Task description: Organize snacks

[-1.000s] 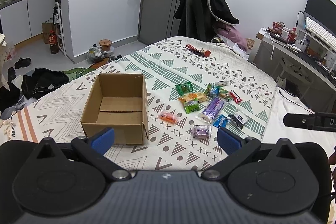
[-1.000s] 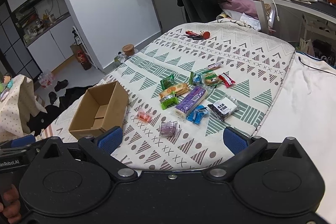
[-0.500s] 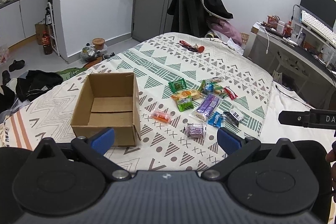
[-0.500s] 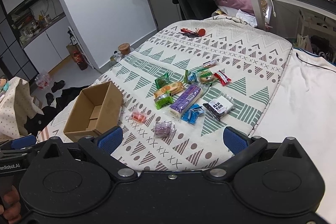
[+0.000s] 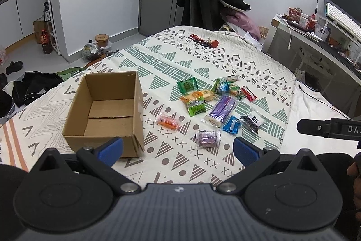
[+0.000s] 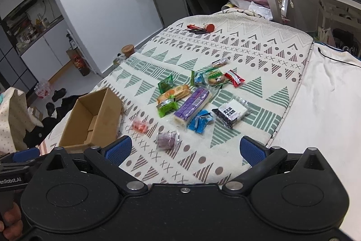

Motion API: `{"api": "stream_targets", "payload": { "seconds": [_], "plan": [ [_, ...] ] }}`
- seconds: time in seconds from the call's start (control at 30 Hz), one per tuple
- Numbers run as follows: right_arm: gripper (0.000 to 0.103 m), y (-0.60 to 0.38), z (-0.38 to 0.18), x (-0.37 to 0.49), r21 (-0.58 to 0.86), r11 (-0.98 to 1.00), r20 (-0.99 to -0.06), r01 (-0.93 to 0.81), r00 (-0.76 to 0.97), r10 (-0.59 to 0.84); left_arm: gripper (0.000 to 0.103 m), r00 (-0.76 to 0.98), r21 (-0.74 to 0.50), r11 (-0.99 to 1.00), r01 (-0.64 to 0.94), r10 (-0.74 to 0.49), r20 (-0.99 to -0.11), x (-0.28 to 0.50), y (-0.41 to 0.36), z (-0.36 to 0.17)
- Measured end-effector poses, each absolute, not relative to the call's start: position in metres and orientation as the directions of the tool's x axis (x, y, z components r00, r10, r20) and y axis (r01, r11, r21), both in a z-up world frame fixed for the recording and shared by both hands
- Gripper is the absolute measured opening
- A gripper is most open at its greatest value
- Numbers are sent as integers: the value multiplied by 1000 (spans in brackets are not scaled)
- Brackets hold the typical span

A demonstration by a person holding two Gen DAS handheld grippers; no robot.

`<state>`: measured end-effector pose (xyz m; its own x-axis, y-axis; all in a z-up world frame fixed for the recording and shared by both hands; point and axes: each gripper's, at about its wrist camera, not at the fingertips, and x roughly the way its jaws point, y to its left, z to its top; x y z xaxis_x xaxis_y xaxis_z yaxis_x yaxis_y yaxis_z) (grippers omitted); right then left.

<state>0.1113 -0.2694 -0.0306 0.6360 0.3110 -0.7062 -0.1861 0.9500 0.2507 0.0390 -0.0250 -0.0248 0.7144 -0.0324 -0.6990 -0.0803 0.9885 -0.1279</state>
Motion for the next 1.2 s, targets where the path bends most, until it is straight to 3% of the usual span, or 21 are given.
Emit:
{"api": "stream_targets", "payload": {
  "seconds": [0.3,0.57,0.9,1.2],
  "plan": [
    [103,-279,-51,135,269,952,-714,-144,634,297,103,704,-172,983,-66,-77,-706,68,-32,-39],
    [102,-296,-75,161,377,926,-714,-33,627,313,101,677,-214,976,-48,-126,-725,101,-46,-61],
    [87,-314,-103,185,443,890,-715,106,641,279,100,651,-201,978,-55,-118,-750,138,-64,-87],
    [87,-315,-125,210,448,881,-729,155,634,259,96,593,-197,978,-73,-117,-797,167,-79,-122]
  ]
}}
